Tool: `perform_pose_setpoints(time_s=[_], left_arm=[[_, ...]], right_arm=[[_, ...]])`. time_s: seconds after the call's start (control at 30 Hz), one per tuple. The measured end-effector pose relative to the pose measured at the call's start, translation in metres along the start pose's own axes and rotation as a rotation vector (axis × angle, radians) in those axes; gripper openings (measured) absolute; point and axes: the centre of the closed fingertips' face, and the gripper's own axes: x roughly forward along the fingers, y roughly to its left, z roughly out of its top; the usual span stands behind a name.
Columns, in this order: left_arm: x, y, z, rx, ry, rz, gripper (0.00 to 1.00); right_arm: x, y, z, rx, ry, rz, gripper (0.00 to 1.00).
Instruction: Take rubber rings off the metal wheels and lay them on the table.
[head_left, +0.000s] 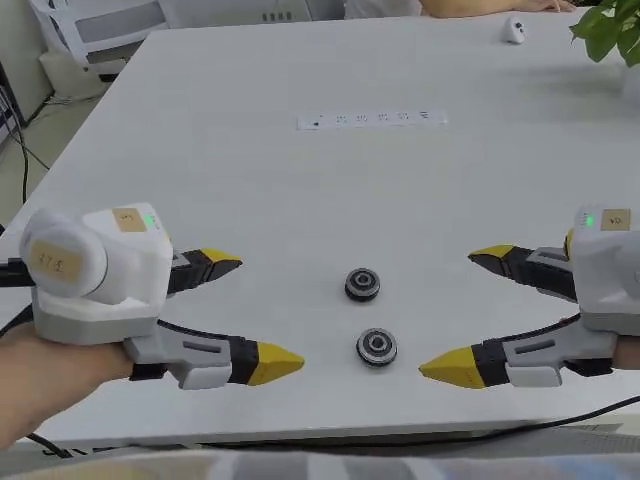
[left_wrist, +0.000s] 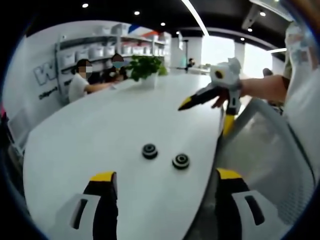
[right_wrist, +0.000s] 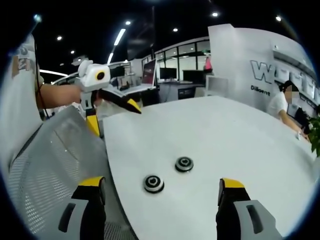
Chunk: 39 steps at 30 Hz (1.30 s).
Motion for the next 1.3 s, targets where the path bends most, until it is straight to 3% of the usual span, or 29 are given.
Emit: perform_pose_setpoints(time_s=[0.2,0.43,0.63,0.9,1.3], left_arm=[[0.013,-0.002,-0.004,0.036,0.028,-0.023,0.78],[0.022,0.004,-0.005,0.057,0.043,-0.033,0.74],[0.033,0.003,-0.012,0.088,0.088,-0.055,0.72],[0.047,0.000,-0.014,0.061,0.097,-0.094,0.69],[0.065,-0.001,-0.018,0.072,0.120,-0.140,0.65]], right_arm=[[0.008,-0.002,-0.009,-0.028,0.030,0.011,0.90],[0.014,-0.004,-0.015,-0.028,0.036,0.025,0.85],[0.021,-0.004,-0.019,-0.021,0.043,0.038,0.83],[0.033,-0.007,-0.030,-0.030,0.072,0.058,0.75],[0.047,-0.003,-0.037,-0.030,0.083,0.094,0.68]])
